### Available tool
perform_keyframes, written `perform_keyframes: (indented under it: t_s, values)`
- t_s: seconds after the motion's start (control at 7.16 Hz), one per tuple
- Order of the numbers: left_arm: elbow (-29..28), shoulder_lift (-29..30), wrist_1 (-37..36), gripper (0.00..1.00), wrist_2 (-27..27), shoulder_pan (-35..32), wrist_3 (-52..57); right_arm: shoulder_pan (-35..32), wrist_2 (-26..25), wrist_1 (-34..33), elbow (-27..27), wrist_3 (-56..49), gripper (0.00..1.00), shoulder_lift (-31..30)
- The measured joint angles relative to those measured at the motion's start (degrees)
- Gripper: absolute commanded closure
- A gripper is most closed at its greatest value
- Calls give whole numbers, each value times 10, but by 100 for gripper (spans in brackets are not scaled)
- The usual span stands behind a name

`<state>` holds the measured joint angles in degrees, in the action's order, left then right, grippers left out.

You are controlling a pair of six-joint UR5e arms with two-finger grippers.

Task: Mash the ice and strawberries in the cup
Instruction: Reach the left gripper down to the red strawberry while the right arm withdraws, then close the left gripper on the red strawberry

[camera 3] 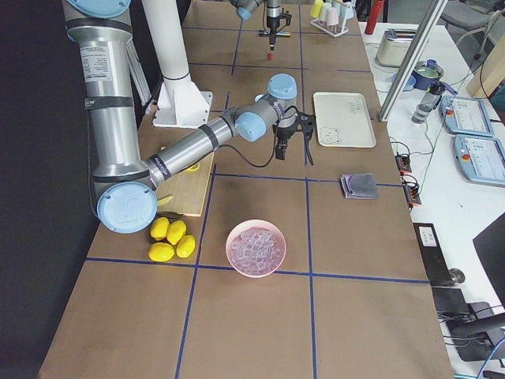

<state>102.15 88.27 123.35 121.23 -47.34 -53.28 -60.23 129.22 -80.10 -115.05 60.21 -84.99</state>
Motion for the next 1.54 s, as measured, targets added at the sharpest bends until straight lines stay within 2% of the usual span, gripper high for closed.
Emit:
perform_keyframes:
  t_s: [0.56,0.7,0.98,1.12,1.4,1.54]
  values:
    - [-13,-3,-3,2,-65,43,-53,-5,-1,0,10,-14,0,-6]
    - [-16,-2,-4,7,-70,45,-54,-5,-2,0,11,-15,0,-6]
    - [-19,0,-4,29,-73,47,-54,-5,-3,0,13,-16,0,-6]
    - [-19,0,-4,34,-73,47,-53,-5,-4,0,13,-16,0,-7]
    - [-22,1,-4,34,-73,47,-51,-5,-4,0,14,-17,0,-7]
    - [-23,1,-4,46,-73,47,-50,-5,-3,0,14,-17,0,-6]
